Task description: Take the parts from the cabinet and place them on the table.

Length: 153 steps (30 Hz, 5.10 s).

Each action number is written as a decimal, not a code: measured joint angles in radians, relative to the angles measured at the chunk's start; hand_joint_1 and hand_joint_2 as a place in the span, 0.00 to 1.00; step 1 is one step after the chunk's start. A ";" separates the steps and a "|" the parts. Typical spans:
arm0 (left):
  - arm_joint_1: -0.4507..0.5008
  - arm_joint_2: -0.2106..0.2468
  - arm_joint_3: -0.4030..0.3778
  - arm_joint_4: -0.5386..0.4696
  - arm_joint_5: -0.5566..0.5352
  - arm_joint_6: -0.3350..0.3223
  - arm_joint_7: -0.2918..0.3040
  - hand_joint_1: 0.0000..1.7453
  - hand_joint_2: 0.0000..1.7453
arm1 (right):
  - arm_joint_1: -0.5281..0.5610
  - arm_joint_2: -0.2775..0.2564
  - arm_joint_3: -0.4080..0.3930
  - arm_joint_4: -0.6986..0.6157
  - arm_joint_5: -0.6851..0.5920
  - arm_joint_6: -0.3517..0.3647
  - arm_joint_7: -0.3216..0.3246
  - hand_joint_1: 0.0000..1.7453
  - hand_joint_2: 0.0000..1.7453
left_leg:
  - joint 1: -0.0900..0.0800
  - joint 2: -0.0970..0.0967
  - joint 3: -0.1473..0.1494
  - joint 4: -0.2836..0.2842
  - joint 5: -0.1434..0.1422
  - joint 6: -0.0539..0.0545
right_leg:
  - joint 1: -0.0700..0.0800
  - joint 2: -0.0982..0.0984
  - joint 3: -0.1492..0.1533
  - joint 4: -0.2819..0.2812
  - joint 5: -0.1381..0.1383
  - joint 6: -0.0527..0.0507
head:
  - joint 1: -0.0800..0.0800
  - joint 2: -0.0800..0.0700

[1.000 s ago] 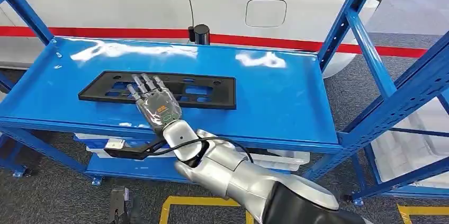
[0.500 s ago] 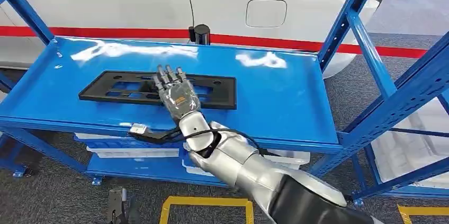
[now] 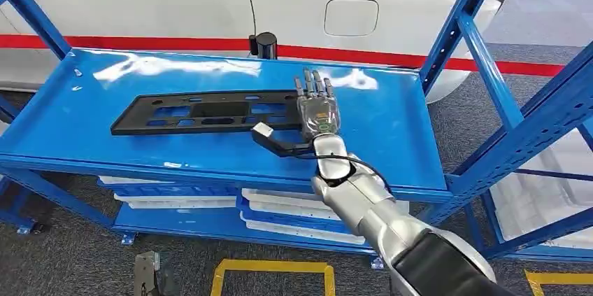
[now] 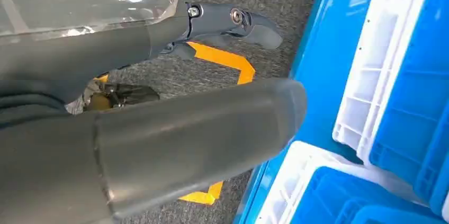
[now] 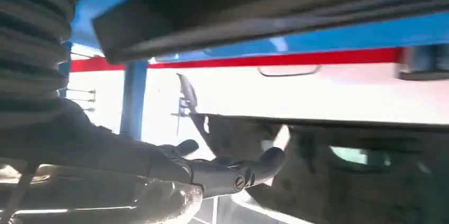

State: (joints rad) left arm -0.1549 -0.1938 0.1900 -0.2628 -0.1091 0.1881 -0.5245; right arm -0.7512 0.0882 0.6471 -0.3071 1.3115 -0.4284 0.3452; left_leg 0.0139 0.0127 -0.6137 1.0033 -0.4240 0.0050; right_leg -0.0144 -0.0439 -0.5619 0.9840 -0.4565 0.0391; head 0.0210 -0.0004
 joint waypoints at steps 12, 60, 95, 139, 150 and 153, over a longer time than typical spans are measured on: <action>-0.007 0.000 -0.009 -0.014 -0.053 -0.016 0.000 0.00 0.00 | 0.097 -0.042 -0.131 -0.047 0.047 0.029 -0.029 0.10 1.00 | 0.000 0.001 0.003 0.000 0.000 0.000 | 0.000 0.000 0.003 0.000 0.000 0.000 | 0.000 0.000; -0.019 -0.016 -0.058 -0.014 -0.046 -0.034 0.013 0.00 0.00 | 0.142 0.198 -0.212 -0.199 0.213 0.149 -0.078 0.00 1.00 | 0.000 0.001 0.002 0.000 0.000 0.000 | 0.000 0.000 0.001 0.000 0.000 0.000 | 0.000 0.000; -0.015 -0.020 -0.014 -0.014 0.055 0.005 -0.008 0.00 0.00 | 0.058 0.258 0.052 -0.054 0.214 0.254 -0.013 0.00 1.00 | 0.001 0.001 0.001 0.000 0.000 0.000 | 0.000 0.000 0.001 0.000 0.000 0.000 | 0.000 0.000; -0.034 -0.041 -0.069 -0.034 -0.063 -0.055 -0.023 0.00 0.00 | 0.051 0.277 0.276 -0.197 0.124 0.166 -0.045 0.00 1.00 | 0.001 0.001 0.001 0.000 0.000 0.000 | 0.000 0.000 0.000 0.000 0.000 0.000 | 0.000 0.000; -0.042 -0.042 -0.119 -0.052 -0.093 -0.089 0.008 0.00 0.00 | 0.053 0.277 0.276 -0.197 0.139 0.183 -0.053 0.00 1.00 | -0.007 0.001 0.000 0.003 -0.003 0.005 | -0.009 0.000 0.001 -0.001 0.002 0.004 | 0.000 0.000; -0.043 -0.041 -0.126 -0.058 -0.099 -0.089 0.009 0.00 0.00 | 0.055 0.279 0.277 -0.198 0.139 0.185 -0.053 0.00 1.00 | -0.012 -0.001 -0.003 0.005 -0.005 0.014 | -0.014 -0.003 0.002 -0.005 0.004 0.013 | 0.000 0.000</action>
State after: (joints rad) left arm -0.1979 -0.2350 0.0645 -0.3208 -0.2083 0.0992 -0.5158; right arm -0.6962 0.3673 0.9239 -0.5047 1.4508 -0.2430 0.2922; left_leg 0.0019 0.0117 -0.6171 1.0080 -0.4287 0.0190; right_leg -0.0282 -0.0469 -0.5598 0.9785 -0.4525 0.0525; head 0.0210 -0.0004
